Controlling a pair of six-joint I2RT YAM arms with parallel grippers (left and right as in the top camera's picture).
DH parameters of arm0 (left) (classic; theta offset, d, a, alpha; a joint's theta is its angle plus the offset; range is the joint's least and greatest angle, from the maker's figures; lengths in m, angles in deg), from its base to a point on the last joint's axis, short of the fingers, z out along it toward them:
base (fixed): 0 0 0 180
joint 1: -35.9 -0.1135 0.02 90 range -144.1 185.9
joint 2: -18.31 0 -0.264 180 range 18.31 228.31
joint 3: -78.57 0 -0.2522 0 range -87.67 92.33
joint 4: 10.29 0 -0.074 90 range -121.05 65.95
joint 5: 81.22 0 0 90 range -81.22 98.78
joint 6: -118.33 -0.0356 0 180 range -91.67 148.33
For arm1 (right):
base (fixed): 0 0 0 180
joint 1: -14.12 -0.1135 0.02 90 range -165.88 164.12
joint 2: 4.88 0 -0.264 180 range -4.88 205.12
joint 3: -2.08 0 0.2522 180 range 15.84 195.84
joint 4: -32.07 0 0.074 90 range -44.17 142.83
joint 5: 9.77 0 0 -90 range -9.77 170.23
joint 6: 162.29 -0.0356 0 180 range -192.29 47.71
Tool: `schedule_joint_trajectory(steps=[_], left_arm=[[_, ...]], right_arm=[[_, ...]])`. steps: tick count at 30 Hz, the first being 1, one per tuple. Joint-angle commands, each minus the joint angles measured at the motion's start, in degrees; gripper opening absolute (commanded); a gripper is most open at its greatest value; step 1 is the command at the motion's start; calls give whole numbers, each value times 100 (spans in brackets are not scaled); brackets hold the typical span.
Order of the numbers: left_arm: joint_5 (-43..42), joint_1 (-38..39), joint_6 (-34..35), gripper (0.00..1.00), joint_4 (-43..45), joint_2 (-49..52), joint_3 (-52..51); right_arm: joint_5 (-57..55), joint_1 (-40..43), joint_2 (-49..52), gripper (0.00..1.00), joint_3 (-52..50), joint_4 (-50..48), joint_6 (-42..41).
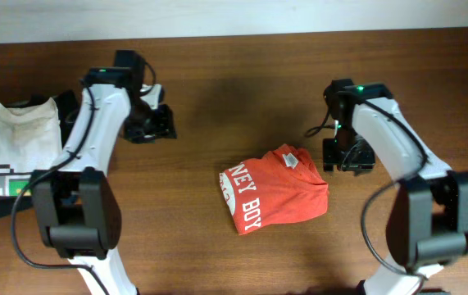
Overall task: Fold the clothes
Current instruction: 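Grasp the folded red shirt with the left gripper and place it on the stack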
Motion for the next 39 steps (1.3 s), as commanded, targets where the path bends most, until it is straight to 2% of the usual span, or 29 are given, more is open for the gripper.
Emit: schedule_joint_trajectory(steps=[1, 5, 8, 10, 12, 14, 16, 18, 20, 22, 23, 24, 25, 26, 28, 30, 33, 34, 36, 37, 38, 39], left_arm=[[-74, 555, -11, 56, 81, -15, -160], [-133, 1316, -11, 56, 282, 286, -474], [-122, 1945, -11, 56, 752, 623, -723], [-114, 2197, -11, 56, 763, 935, -723], [-111, 2361, -9, 56, 435, 1047, -769], [-105, 2393, -9, 55, -522, 1047, -793], [-109, 2389, -9, 54, -1495, 1047, -793], [-116, 2396, -7, 50, -1947, 1043, -791], [-103, 2284, -9, 46, -1755, 859, -647], [-24, 2037, -66, 47, -1272, 562, -260], [-149, 1849, -330, 50, -837, 396, -24], [-708, 1733, -942, 59, -352, 343, 46], [-1106, 1676, -1233, 70, -17, 369, 44], [-1427, 1652, -1381, 77, 254, 468, 37], [-2304, 1685, -1939, 78, 474, 778, 37], [-2949, 1735, -2009, 79, 802, 1355, 37], [-4052, 1928, -2011, 79, 1001, 2149, 37], [-4127, 2092, -2009, 76, 977, 2345, 37], [-4122, 2363, -2011, 55, 918, 2441, 33], [-4122, 2461, -2009, 17, 920, 2435, 92], [-4100, 2481, -2006, 0, 938, 2435, 160], [-3967, 2433, -2002, 0, 909, 2433, 326]], right_arm=[[2203, -31, -302, 58, 94, 236, 1281], [2286, -35, -297, 58, -542, 39, 1257], [2286, -35, -291, 58, -1165, -723, 1255], [2238, -35, -282, 58, -1517, -1178, 1252], [1613, -22, -243, 59, -1646, -1580, 1027], [551, -13, -243, 63, -1646, -2127, 503], [205, -13, -243, 62, -1646, -3056, 496], [155, -13, -243, 64, -1635, -3331, 498], [94, -4, -271, 67, -1526, -2905, 496], [-44, 107, -424, 67, -1290, -2428, 494], [-109, 258, -636, 70, -1038, -2090, 450], [-103, 426, -857, 73, -807, -1818, 450], [-98, 546, -1038, 77, -632, -1556, 450], [-103, 640, -1222, 84, -514, -1268, 455], [-101, 664, -1388, 87, -509, -951, 457], [-98, 654, -1390, 87, -509, -535, 455], [-98, 656, -1390, 87, -509, -431, 455], [-101, 656, -1390, 87, -509, -431, 455], [-101, 656, -1390, 87, -509, -431, 457], [-101, 656, -1390, 87, -509, -431, 457], [-101, 656, -1390, 87, -509, -431, 457], [-101, 656, -1390, 88, -509, -433, 457]])
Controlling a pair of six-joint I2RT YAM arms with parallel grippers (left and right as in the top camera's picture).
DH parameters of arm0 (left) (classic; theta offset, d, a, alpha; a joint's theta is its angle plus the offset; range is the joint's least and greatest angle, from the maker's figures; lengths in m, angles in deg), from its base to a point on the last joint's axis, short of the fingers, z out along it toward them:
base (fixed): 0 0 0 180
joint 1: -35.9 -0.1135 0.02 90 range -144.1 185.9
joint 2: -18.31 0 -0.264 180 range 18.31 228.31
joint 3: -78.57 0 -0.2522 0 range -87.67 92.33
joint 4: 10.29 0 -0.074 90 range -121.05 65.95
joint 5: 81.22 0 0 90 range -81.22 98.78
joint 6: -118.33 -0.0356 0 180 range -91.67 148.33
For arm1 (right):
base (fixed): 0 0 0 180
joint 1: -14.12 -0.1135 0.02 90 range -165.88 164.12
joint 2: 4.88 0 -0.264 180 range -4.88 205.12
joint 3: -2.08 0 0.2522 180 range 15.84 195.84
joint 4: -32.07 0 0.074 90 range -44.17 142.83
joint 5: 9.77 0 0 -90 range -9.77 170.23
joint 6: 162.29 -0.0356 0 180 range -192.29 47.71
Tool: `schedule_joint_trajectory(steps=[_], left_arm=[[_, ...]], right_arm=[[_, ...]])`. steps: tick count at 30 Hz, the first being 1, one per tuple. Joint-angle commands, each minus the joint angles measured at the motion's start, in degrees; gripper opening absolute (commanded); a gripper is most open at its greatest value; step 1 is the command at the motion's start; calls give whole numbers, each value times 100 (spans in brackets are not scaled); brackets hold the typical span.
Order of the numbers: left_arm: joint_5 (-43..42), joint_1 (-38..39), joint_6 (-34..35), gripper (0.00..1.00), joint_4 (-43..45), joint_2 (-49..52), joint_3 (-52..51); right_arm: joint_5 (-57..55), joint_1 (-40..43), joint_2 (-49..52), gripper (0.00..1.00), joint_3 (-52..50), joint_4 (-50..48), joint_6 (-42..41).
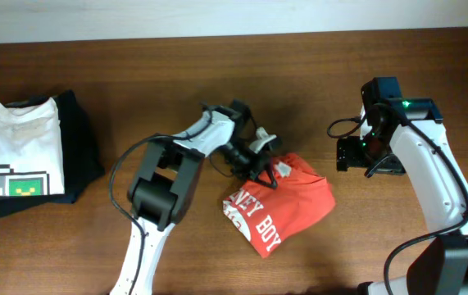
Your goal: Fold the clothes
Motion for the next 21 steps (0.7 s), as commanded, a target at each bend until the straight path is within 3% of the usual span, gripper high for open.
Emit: schedule_joint_trajectory(steps=[1, 6, 9, 10, 14, 21], left_arm=[[763, -205, 76, 0, -184, 61, 595], [2734, -1749, 396, 0, -1329, -1172, 2328], [4124, -2535, 396, 1, -1738, -1987, 2328], [4736, -3077, 721, 0, -1823, -2496, 2328], [4750, -4417, 732, 1, -1738, -3040, 2328], [4728, -6096, 737, 0, -1115, -2282, 2326]], right_arm=[[-92, 4, -11, 87, 50, 11, -7], [-94, 4, -11, 88, 50, 28, -7], [-94, 4, -11, 88, 50, 28, -9], [-94, 4, -11, 88, 50, 44, -9], [-94, 4, -11, 87, 46, 79, -9], [-94, 4, -11, 88, 46, 153, -7]])
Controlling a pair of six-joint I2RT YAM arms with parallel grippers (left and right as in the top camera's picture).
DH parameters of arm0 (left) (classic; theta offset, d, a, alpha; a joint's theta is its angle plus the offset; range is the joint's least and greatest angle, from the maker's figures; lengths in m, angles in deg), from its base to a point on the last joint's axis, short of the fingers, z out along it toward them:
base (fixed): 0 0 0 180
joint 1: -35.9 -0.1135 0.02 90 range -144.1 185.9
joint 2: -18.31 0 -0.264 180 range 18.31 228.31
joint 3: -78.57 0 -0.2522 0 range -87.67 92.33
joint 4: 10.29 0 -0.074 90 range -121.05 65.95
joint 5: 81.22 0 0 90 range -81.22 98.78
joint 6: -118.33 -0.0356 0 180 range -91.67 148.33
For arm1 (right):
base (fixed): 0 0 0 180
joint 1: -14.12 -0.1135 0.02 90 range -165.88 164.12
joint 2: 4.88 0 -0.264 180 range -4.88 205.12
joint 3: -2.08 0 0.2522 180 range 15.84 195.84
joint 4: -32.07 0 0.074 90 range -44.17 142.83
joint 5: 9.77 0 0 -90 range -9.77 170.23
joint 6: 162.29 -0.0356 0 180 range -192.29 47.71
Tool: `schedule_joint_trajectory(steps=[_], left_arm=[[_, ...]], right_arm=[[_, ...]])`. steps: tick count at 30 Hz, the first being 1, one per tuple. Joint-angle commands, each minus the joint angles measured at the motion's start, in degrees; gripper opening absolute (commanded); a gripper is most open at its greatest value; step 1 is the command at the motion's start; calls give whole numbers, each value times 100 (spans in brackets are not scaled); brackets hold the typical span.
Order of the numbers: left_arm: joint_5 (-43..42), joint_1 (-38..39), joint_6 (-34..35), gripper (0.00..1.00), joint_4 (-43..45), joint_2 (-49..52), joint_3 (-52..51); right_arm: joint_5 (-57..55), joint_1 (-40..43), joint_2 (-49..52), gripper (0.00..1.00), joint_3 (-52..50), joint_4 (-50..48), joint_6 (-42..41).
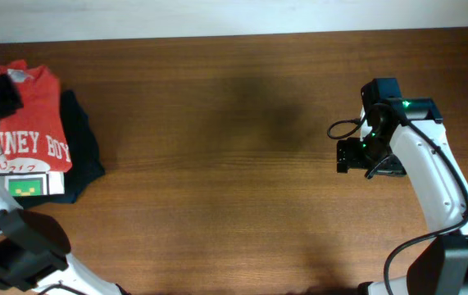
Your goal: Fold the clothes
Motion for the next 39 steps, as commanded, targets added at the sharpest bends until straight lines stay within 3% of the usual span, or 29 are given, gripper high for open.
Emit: schedule_joint_trajectory(steps=[1, 3, 5, 6, 7, 9, 13, 15, 19, 21, 25, 28, 30, 32, 34, 37, 39], left_arm=[[-24, -330, 76, 1, 249, 588, 98], [-26, -597, 76, 3, 518, 785, 98], [13, -935, 291, 38, 667, 994, 98], [280, -1137, 931, 64, 710, 1045, 98], [382, -1322, 1204, 79, 802, 1043, 101], [-1141, -1639, 1217, 99, 896, 1025, 269], [-2184, -1176, 1128, 99, 791, 520, 876], [-2173, -407, 927, 99, 719, 229, 876], [-855, 1493, 737, 99, 205, 245, 527], [146, 2588, 741, 99, -756, 245, 103], [404, 3217, 789, 99, -2356, 243, -168], [407, 3279, 833, 99, -2535, -157, -682], [516, 3279, 938, 99, -1971, -1086, -1690], [527, 3279, 940, 99, -649, -2658, -3195], [507, 3279, 938, 99, 837, -4892, -5016], [509, 3279, 935, 99, 1672, -6922, -6382], [509, 3279, 935, 99, 1814, -7809, -6784]], right_arm=[[-94, 4, -11, 88, 46, 79, -2], [-94, 4, -11, 88, 46, 83, -4], [-92, 4, -11, 88, 46, 85, -7], [-92, 4, -11, 88, 46, 85, -7], [-92, 4, -11, 88, 46, 85, -7], [-92, 4, -11, 88, 46, 81, -7], [-90, 4, -11, 89, 46, 63, -7], [72, 4, -2, 99, 44, -31, -4], [835, 4, 4, 99, 35, -114, 0], [1596, 4, 4, 99, 35, 256, 713], [1591, 4, -26, 99, 35, 1209, 686], [1556, 4, -754, 99, 33, 1187, 516], [1449, 4, -1786, 99, -109, 636, 516], [1368, 4, -2988, 99, -498, 50, 516], [1082, 4, -4188, 99, -1115, -490, 516], [767, 4, -5534, 99, -1655, -754, 516], [787, 4, -5912, 99, -1668, -732, 518]])
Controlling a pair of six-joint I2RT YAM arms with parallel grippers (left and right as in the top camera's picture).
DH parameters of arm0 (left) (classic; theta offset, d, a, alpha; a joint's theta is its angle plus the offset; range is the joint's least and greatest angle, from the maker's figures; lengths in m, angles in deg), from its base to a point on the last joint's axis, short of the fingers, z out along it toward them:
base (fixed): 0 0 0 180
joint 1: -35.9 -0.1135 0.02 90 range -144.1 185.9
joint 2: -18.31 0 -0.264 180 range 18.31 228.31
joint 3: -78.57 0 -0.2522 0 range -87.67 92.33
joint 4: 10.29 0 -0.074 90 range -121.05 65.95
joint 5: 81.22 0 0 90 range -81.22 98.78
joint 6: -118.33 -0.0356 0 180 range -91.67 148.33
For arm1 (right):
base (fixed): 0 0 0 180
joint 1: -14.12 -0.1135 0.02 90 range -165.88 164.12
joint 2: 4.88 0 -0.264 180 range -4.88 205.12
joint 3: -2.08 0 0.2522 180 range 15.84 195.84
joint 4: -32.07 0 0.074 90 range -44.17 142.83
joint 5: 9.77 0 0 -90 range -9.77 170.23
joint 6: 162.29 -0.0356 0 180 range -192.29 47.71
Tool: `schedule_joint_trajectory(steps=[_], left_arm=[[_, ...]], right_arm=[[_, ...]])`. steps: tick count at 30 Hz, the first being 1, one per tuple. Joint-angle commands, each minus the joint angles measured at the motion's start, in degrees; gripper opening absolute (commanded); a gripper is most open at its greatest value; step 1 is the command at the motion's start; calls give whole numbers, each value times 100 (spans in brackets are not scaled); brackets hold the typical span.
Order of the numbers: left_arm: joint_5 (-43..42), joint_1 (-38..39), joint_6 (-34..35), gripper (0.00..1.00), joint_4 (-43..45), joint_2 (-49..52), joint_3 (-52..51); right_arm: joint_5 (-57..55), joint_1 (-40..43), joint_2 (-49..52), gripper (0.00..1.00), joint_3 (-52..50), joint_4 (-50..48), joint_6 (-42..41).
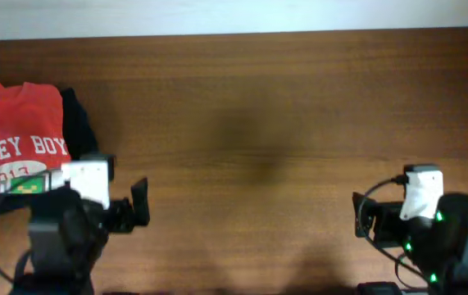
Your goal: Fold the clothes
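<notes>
A folded red shirt [20,131] with white lettering lies on top of the pile at the table's far left. Under it a white shirt with a green pixel print [25,187] peeks out, and a dark garment [80,131] shows along the right side. My left gripper [138,205] sits low at the front left, just right of the pile, holding nothing. At the front right my right gripper [361,220] is drawn back near its base, also with nothing in it. The overhead view does not show how either pair of fingers stands.
The brown wooden table [250,123] stretches between the two arms. Both arm bases sit at the front edge. A pale wall strip runs along the table's far edge.
The left arm was at the far left edge by the pile; now it is drawn back to the front left. The right arm has come from mid-right to the front right. The red shirt stays on the pile.
The red shirt lay folded at mid-table, with both grippers apart from it and the white shirt topping the left pile. Then my left gripper was at the shirt's upper edge. Then the shirt lay on the pile. Now both arms are pulled back at the front.
</notes>
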Motion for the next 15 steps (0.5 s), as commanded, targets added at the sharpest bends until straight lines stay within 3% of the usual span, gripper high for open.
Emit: schedule_joint_trajectory(steps=[1, 12, 15], left_arm=[[20, 22, 37, 99, -11, -848, -385], [20, 22, 37, 99, -258, -1056, -385], [20, 22, 37, 99, -258, -1056, -385]], right_arm=[[-153, 7, -332, 99, -76, -22, -39], [-219, -39, -743, 99, -254, -151, -7], [-256, -286, -2249, 99, -1989, -1941, -2]])
